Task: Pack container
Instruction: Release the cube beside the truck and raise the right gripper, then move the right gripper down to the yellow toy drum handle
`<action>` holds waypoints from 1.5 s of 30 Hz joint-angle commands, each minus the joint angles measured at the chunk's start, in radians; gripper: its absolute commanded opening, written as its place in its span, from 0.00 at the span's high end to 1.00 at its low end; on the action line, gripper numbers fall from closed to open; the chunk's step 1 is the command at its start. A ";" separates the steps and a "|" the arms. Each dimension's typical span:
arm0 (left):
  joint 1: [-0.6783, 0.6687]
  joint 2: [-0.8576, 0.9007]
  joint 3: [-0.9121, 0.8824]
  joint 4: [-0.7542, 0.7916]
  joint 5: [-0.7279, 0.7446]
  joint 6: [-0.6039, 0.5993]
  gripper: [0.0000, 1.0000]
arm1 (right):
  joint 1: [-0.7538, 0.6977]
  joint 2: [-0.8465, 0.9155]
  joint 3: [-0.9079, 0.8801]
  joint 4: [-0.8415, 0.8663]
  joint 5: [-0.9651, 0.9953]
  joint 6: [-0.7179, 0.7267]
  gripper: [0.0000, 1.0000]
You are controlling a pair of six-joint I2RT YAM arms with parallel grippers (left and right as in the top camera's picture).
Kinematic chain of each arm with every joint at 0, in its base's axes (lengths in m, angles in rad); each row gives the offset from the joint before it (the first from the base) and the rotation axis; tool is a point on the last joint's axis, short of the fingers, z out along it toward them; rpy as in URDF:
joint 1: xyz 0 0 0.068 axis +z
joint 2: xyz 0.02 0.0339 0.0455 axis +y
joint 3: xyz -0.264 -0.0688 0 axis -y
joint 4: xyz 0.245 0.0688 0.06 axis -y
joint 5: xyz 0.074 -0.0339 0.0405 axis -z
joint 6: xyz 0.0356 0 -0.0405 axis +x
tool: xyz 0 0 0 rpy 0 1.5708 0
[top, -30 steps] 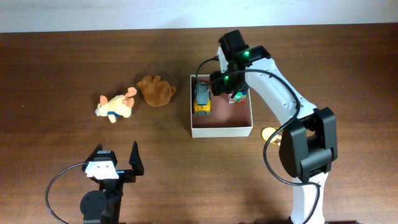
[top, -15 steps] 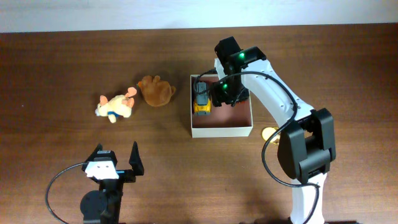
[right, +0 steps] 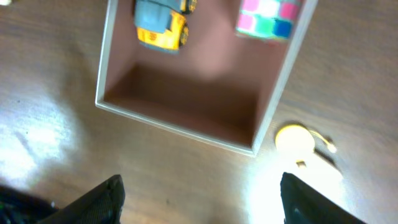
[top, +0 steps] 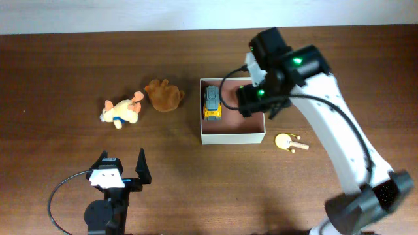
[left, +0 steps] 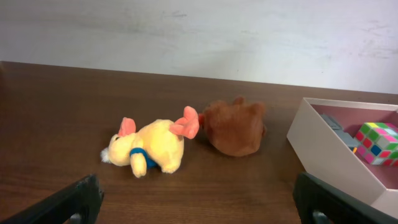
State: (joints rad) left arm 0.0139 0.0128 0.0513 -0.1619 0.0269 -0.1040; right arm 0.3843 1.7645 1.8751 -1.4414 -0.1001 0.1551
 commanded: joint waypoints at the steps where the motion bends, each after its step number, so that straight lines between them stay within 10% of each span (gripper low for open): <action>1: 0.004 -0.008 -0.005 0.001 0.011 0.016 0.00 | -0.018 -0.050 0.008 -0.048 0.072 0.038 0.24; 18: 0.004 -0.008 -0.005 0.001 0.011 0.016 0.00 | -0.034 -0.333 -0.121 -0.173 0.283 0.246 0.19; 23: 0.004 -0.008 -0.005 0.001 0.011 0.016 0.00 | -0.110 -0.470 -0.348 -0.047 0.289 0.321 0.01; 34: 0.004 -0.008 -0.005 0.001 0.011 0.016 0.01 | -0.395 -0.512 -0.865 0.375 0.095 0.337 0.01; 45: 0.004 -0.008 -0.005 0.001 0.011 0.016 0.00 | -0.521 -0.474 -1.120 0.825 -0.025 0.708 0.07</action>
State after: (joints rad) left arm 0.0139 0.0128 0.0513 -0.1612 0.0273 -0.1040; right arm -0.1318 1.2694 0.7929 -0.6617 -0.0818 0.7067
